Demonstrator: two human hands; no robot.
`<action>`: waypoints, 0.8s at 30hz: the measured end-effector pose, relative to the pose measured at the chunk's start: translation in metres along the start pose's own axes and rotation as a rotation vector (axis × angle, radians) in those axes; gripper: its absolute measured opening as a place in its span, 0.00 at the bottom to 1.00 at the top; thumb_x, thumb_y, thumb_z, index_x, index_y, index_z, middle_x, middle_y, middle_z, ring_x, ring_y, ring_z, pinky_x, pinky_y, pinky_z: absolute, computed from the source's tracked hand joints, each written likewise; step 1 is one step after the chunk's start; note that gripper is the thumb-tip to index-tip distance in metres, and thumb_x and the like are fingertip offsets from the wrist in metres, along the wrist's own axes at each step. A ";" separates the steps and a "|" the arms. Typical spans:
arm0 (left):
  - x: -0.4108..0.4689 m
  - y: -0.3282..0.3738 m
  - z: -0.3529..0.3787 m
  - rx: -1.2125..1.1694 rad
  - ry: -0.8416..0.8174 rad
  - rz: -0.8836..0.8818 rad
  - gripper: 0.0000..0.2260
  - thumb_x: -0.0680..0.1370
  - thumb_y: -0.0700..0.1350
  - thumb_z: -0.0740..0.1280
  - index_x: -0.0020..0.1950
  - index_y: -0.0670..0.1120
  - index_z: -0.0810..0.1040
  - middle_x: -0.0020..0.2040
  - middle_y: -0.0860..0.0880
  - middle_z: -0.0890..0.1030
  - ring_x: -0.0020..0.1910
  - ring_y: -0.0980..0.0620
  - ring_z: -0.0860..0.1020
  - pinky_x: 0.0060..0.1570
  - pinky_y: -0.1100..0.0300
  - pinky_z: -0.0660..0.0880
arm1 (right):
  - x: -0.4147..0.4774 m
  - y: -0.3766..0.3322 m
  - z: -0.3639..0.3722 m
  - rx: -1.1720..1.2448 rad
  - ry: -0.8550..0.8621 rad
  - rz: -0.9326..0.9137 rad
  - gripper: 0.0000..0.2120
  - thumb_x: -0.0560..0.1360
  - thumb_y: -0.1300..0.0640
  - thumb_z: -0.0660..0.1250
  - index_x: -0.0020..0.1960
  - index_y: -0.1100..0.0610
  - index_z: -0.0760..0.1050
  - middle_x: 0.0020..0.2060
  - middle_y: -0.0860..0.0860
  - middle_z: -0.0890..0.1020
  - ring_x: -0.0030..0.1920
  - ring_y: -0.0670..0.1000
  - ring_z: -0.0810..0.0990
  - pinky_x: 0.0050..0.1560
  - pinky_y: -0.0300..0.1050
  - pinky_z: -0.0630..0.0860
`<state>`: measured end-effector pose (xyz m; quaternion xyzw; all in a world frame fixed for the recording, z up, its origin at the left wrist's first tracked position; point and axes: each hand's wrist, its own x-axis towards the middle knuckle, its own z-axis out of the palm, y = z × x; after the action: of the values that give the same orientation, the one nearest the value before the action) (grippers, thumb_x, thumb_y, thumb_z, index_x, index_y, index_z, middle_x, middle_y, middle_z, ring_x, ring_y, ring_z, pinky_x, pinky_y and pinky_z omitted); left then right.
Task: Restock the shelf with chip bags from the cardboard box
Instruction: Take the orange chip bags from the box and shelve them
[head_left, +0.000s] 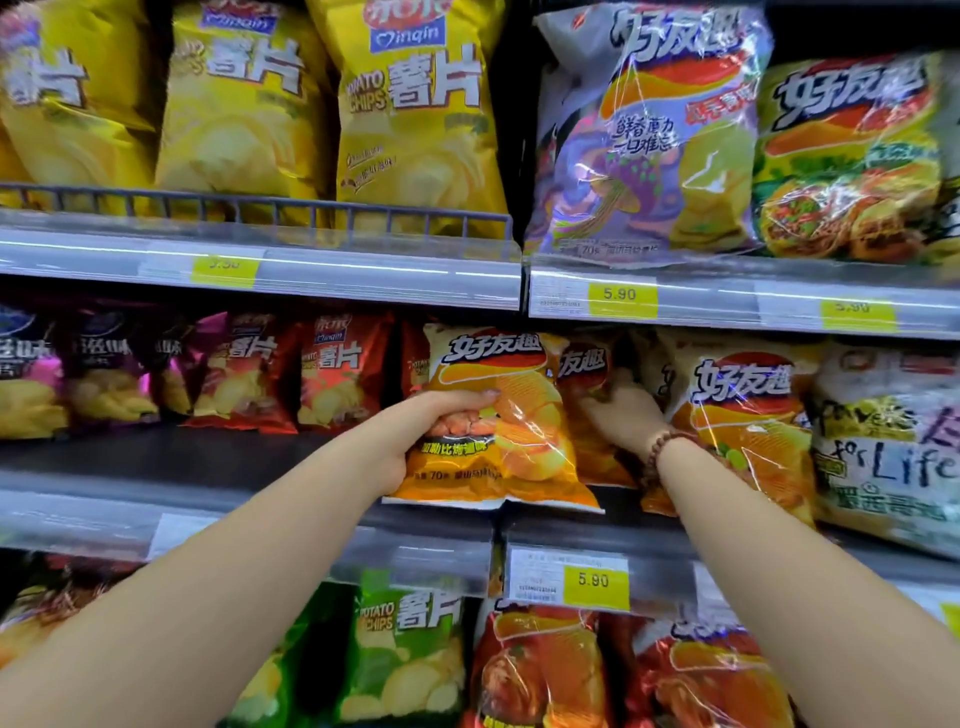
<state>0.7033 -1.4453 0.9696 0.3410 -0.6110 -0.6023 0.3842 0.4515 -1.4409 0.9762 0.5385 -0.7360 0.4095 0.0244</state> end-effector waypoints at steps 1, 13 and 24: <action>-0.006 0.005 0.004 -0.015 -0.023 -0.008 0.22 0.61 0.49 0.80 0.53 0.45 0.83 0.44 0.44 0.87 0.41 0.46 0.85 0.48 0.50 0.81 | -0.012 -0.006 -0.007 0.113 -0.005 0.021 0.32 0.76 0.39 0.60 0.72 0.59 0.64 0.65 0.58 0.74 0.63 0.59 0.75 0.62 0.47 0.72; -0.014 -0.005 0.097 0.036 -0.222 0.004 0.32 0.59 0.54 0.81 0.59 0.45 0.79 0.48 0.43 0.86 0.46 0.45 0.85 0.51 0.49 0.81 | -0.135 0.009 -0.089 0.500 -0.263 0.151 0.48 0.55 0.39 0.78 0.69 0.45 0.60 0.58 0.49 0.78 0.53 0.51 0.83 0.52 0.53 0.82; 0.007 -0.008 0.198 0.069 -0.250 0.304 0.53 0.58 0.57 0.81 0.76 0.59 0.54 0.66 0.49 0.75 0.57 0.50 0.78 0.59 0.52 0.76 | -0.142 0.077 -0.145 0.583 -0.046 0.112 0.48 0.53 0.45 0.82 0.68 0.45 0.64 0.60 0.51 0.80 0.56 0.51 0.82 0.57 0.54 0.79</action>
<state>0.5256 -1.3575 0.9664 0.1805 -0.7186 -0.5537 0.3800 0.3894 -1.2339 0.9599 0.4906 -0.6161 0.5920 -0.1707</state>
